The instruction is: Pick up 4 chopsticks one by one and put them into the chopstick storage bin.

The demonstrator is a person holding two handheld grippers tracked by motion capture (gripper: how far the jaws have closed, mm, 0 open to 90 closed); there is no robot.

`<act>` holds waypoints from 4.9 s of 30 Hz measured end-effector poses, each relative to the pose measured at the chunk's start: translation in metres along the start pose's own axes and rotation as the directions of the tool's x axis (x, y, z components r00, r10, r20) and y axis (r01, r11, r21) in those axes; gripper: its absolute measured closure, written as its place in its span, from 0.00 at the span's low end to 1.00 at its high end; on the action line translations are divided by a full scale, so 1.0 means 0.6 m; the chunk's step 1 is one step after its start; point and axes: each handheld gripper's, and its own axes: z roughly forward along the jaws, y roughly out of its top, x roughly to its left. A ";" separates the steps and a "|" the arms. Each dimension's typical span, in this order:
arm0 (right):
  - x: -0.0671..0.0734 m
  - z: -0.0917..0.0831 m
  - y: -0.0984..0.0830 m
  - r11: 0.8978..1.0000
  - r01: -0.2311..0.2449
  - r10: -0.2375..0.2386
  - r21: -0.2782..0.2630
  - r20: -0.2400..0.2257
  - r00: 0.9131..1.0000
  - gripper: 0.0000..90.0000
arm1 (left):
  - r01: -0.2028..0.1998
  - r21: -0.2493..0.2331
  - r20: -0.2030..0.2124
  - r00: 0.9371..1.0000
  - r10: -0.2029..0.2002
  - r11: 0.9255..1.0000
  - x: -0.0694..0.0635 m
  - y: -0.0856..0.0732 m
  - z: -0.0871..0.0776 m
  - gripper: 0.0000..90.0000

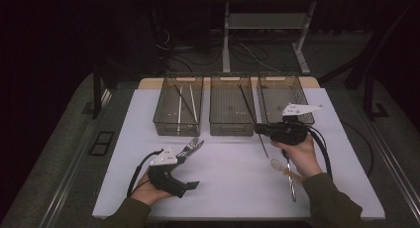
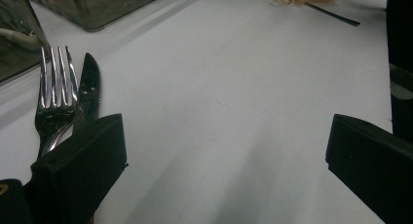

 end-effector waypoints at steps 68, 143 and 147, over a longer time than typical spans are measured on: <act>0.063 0.322 0.220 0.999 0.006 -0.003 -0.038 0.062 0.998 0.95 | 0.010 -0.012 -0.003 1.000 -0.010 1.000 0.002 0.001 -0.002 0.00; 0.018 0.077 0.038 0.983 0.099 -0.093 0.155 -0.041 0.995 0.44 | 0.011 0.021 -0.028 1.000 -0.010 1.000 0.003 -0.002 0.001 0.00; 0.016 0.055 0.017 0.983 0.100 -0.095 0.155 -0.035 0.995 0.44 | 0.008 0.023 -0.029 1.000 -0.008 1.000 0.002 -0.002 0.001 0.00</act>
